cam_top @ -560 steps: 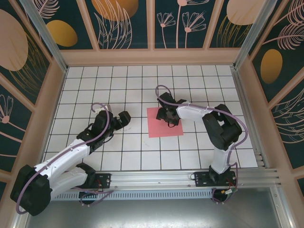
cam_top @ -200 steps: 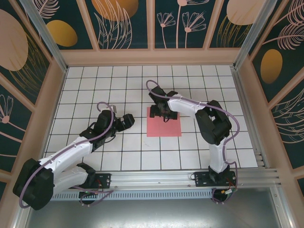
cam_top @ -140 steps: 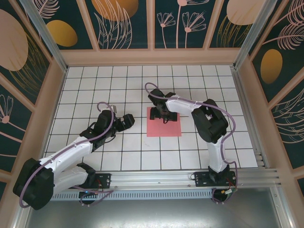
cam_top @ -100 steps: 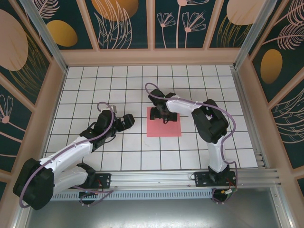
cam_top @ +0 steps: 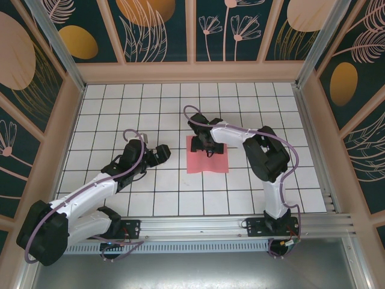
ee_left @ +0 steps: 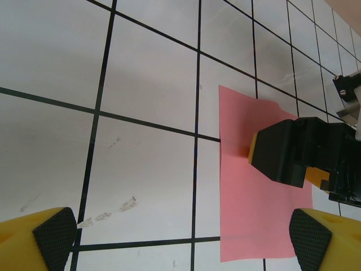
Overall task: Fold a paper plane with a square sheet of paper (pick it up from the middle)
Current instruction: First fold in half a square sheet of paper at the center of the table.
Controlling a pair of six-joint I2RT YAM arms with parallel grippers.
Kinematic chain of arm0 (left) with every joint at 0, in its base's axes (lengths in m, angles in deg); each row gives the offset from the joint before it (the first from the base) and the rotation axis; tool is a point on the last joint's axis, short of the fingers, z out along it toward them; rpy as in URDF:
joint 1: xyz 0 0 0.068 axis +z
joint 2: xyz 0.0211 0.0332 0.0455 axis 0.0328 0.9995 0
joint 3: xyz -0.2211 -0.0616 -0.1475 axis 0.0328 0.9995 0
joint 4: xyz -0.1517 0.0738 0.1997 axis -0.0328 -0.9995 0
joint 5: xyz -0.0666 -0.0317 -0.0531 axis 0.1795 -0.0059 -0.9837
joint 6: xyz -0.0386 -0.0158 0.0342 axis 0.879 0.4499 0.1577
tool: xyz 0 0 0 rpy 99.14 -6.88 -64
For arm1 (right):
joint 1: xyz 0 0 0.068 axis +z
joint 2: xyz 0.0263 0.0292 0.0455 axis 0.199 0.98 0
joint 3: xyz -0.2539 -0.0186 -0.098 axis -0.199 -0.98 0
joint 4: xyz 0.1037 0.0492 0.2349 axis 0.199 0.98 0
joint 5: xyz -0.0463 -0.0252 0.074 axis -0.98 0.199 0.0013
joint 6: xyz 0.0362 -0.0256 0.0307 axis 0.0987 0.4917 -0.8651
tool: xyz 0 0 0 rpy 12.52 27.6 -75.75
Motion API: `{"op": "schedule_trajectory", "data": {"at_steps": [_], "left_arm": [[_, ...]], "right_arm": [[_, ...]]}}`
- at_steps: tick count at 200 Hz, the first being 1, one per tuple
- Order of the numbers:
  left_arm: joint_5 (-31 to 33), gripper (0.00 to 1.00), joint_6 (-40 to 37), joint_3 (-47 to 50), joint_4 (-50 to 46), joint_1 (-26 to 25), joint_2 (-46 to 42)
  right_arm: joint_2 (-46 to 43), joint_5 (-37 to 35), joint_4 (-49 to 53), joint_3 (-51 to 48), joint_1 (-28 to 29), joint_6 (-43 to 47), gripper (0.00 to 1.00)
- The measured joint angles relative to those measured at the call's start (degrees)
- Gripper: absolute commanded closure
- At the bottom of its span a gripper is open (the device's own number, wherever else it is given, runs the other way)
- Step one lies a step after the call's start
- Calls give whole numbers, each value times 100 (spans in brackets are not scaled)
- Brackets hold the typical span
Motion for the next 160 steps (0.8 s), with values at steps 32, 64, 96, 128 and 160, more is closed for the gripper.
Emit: {"op": "schedule_trajectory", "data": {"at_steps": [32,64,96,128,160], "left_arm": [[-2,1,0,0,0,0,-2],[-4,1,0,0,-2,0,-2],[-44,1,2,0,-4,0,-2],[-68,1,0,0,-9,0,-2],[-66,1,2,0,-15,0,-2]], "right_arm": [[-2,2,0,0,0,2,10],[-13,4,0,0,-2,7,16],[-33,4,2,0,-2,4,25],[-79,66,-22,-20,-2,-17,50],[-203,138,-59,-109,-2,-90,57]]}}
